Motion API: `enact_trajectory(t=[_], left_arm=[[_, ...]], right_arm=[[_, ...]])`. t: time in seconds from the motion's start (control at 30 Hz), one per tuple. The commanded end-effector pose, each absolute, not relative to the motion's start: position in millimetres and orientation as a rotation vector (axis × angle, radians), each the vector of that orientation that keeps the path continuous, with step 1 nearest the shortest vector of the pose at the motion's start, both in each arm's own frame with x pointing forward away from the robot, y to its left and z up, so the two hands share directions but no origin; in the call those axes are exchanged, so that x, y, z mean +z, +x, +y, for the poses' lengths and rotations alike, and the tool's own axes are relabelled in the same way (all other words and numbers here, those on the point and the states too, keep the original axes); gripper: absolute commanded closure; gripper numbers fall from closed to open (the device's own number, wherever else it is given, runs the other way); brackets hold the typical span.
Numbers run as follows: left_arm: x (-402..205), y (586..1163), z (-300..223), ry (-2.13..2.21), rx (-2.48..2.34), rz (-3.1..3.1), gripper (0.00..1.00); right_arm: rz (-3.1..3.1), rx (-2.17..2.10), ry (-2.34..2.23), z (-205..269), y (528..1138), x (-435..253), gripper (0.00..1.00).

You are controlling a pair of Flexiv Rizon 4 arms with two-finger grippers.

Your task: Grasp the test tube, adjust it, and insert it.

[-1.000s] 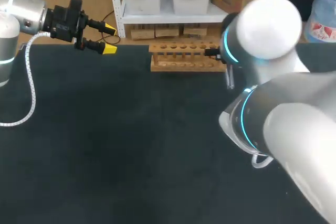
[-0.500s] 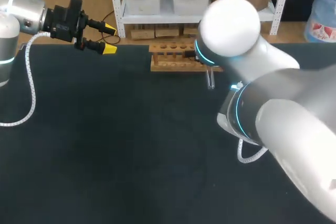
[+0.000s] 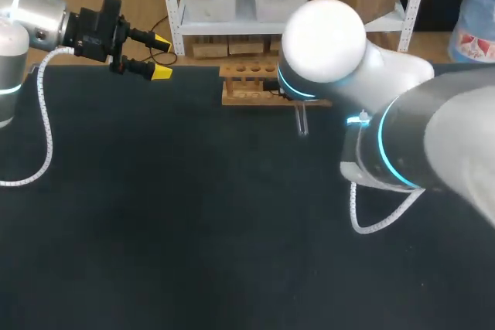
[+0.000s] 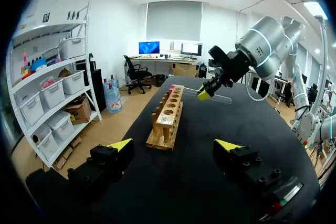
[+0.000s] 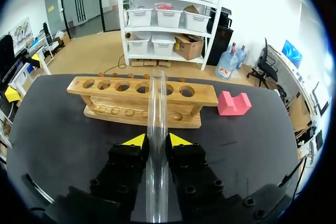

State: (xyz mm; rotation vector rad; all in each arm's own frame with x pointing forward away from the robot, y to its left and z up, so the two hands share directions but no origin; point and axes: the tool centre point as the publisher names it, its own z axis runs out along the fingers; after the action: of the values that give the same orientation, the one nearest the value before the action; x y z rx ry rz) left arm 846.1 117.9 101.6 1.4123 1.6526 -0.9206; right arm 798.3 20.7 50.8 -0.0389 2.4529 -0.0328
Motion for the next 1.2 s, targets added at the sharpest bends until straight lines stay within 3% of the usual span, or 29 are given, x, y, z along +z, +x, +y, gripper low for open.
enact_trajectory(t=[0.03,1.2], left_arm=[[101,847,118,1.413,-0.921,1.652,0.00],[101,847,118,1.413,-0.921,1.652,0.00]], right_arm=[[2.482,-0.027,-0.042,22,804,50,1.00],[2.587,-0.027,-0.070,28,808,32,1.00]])
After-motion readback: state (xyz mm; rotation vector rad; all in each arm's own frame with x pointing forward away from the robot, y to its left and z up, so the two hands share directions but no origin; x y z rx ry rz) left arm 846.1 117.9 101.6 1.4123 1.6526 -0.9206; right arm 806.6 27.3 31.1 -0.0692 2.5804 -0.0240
